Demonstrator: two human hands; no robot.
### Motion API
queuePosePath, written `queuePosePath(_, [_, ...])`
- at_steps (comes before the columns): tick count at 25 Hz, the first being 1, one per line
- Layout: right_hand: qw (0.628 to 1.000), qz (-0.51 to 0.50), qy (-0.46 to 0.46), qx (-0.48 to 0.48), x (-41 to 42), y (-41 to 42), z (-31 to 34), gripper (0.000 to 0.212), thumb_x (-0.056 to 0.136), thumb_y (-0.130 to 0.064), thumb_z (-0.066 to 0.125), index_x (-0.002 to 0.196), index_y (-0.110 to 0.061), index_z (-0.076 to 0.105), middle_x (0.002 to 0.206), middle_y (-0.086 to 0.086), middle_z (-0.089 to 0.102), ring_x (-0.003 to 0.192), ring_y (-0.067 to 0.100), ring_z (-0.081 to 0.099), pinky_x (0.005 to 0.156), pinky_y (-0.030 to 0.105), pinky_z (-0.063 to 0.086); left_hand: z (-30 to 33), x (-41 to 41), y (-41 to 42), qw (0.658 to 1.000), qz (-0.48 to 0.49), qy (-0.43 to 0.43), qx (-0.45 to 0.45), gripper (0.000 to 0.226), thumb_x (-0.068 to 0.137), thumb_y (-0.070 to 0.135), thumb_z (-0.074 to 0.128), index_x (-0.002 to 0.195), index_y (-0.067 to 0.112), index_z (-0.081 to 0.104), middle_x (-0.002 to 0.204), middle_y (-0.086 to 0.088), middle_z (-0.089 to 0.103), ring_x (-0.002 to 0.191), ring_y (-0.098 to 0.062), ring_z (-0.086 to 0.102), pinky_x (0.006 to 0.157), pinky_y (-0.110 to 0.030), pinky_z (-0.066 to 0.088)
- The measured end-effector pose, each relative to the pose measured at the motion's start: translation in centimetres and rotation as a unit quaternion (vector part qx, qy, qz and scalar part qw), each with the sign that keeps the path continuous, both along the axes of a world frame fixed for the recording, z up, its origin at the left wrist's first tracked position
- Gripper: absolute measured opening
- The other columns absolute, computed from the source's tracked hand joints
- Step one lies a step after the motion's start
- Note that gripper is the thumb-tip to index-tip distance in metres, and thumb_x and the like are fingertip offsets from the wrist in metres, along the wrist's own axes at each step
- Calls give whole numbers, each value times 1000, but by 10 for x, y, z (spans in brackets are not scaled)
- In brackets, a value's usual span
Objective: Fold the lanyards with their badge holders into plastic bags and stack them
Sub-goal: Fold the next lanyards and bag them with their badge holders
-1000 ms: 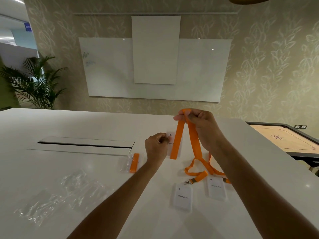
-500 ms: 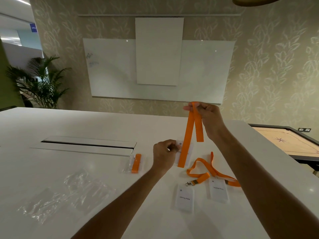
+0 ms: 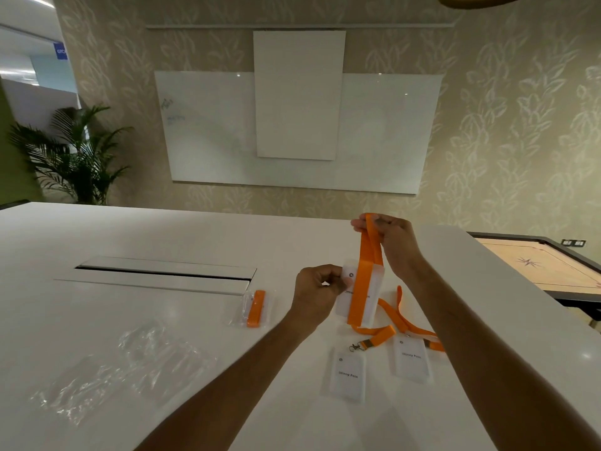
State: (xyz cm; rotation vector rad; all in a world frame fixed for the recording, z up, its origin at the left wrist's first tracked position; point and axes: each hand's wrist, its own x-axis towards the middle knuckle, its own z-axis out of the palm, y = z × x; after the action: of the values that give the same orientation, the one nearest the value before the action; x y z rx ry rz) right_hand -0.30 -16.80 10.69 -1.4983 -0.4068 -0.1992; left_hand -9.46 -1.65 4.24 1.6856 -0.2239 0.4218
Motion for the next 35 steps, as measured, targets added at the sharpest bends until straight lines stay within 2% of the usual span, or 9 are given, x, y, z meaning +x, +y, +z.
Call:
queuePosePath(7, [999, -6, 44, 4, -2, 4, -39, 28, 97, -12, 44, 92, -9, 71, 91, 8, 76, 90, 23, 71, 82, 36, 55, 10, -3, 1, 995, -27, 15, -94, 9, 86, 3, 62, 85, 9, 69, 77, -1, 68, 57, -3, 60, 54, -14, 47])
queuePosePath(11, [998, -11, 42, -34, -18, 10, -53, 51, 91, 5, 41, 58, -21, 71, 56, -5, 67, 54, 4, 63, 54, 18, 50, 15, 1, 2, 991, 0, 30, -131, 7, 85, 2, 63, 88, 5, 69, 74, 3, 67, 54, -1, 60, 52, -14, 46])
queuePosePath(12, [998, -10, 42, -42, -22, 12, -59, 54, 91, 6, 39, 56, -21, 69, 52, -6, 65, 50, 3, 62, 51, 15, 49, 16, 2, 3, 989, 12, 38, -145, 7, 85, 3, 63, 90, 5, 68, 75, 2, 67, 55, 0, 60, 52, -14, 46])
queuePosePath(16, [998, 5, 60, -35, -25, 17, -79, 34, 93, 3, 38, 77, 3, 68, 66, 2, 69, 67, 17, 66, 66, 27, 54, 18, 8, 6, 981, 51, 46, -179, 6, 85, 5, 64, 89, 6, 68, 76, -1, 65, 53, 1, 58, 50, -13, 44])
queuePosePath(21, [997, 26, 70, 14, -40, 27, -96, 42, 95, 3, 37, 74, -9, 71, 67, -3, 71, 70, 10, 68, 75, 26, 54, 22, 14, 9, 971, 95, 38, -217, 7, 84, 2, 63, 89, 2, 69, 71, -3, 63, 51, -1, 55, 47, -12, 43])
queuePosePath(23, [997, 30, 71, 28, -46, 30, -106, 37, 96, 1, 38, 84, -4, 72, 79, 7, 75, 79, 21, 71, 78, 27, 54, 24, 16, 11, 967, 112, 33, -227, 6, 84, 3, 64, 87, 2, 69, 71, -3, 63, 55, -5, 54, 48, -14, 43])
queuePosePath(26, [996, 25, 81, 17, -60, 31, -121, 35, 100, -10, 38, 91, 4, 70, 87, 17, 74, 81, 30, 71, 77, 22, 51, 32, 18, 17, 963, 127, 15, -238, 5, 84, 4, 65, 83, 6, 69, 72, -2, 63, 56, -5, 55, 52, -16, 46])
queuePosePath(32, [998, 0, 66, 19, -84, 40, -143, 32, 98, -8, 46, 81, 4, 70, 75, 17, 72, 64, 29, 67, 70, 29, 55, 42, 24, 31, 966, 175, -17, -189, 8, 86, 7, 64, 82, 12, 68, 74, 2, 65, 67, -13, 59, 64, -24, 50])
queuePosePath(35, [998, -15, 63, -5, -100, 49, -148, 29, 96, -13, 50, 80, -2, 71, 70, 13, 71, 59, 24, 66, 64, 25, 56, 41, 26, 35, 963, 188, -12, -195, 7, 85, 7, 64, 82, 11, 69, 74, 0, 65, 67, -13, 59, 63, -24, 49])
